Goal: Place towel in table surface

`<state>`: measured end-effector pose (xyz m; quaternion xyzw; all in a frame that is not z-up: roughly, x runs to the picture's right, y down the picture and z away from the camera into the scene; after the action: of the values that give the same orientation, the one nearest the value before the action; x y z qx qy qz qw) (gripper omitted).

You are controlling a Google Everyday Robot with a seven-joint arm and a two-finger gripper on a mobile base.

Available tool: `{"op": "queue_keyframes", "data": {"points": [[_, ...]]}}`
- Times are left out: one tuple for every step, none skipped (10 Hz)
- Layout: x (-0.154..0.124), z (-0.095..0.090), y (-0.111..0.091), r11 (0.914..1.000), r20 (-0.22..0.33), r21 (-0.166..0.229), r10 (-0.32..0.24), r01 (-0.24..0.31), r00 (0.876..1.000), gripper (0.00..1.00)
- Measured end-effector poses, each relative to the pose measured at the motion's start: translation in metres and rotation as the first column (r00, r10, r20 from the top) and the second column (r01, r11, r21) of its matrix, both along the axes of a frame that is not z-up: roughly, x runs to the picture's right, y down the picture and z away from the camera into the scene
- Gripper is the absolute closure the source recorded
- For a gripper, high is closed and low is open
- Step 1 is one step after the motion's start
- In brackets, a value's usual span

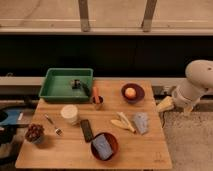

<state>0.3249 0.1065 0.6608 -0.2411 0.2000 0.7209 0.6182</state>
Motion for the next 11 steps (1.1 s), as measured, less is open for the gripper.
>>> {"op": "queue_keyframes", "data": {"points": [[0.000,0.000,0.000,1.0000,0.000,0.000,0.000,0.000,1.000,0.20],[0.000,0.000,0.000,1.0000,0.000,0.000,0.000,0.000,1.000,0.20],[0.000,0.000,0.000,1.0000,0.000,0.000,0.000,0.000,1.000,0.20],[0.000,0.000,0.000,1.0000,0.000,0.000,0.000,0.000,1.000,0.20],[0.000,-0.001,0.000,1.0000,-0.001,0.001,-0.005,0.005,1.000,0.20],[-0.001,-0.001,0.001,0.9998,-0.004,0.002,-0.018,0.018,1.000,0.20],[-0.003,-0.001,0.000,0.9990,-0.007,0.005,-0.045,0.045,0.999,0.20],[-0.013,0.003,-0.002,0.9972,0.003,0.007,-0.074,0.074,0.997,0.20],[-0.029,0.009,-0.006,0.9947,0.020,0.014,-0.102,0.101,0.995,0.20],[-0.048,0.017,-0.010,0.9914,0.041,0.024,-0.129,0.128,0.991,0.20],[-0.065,0.026,-0.011,0.9882,0.063,0.035,-0.151,0.149,0.987,0.20]]}}
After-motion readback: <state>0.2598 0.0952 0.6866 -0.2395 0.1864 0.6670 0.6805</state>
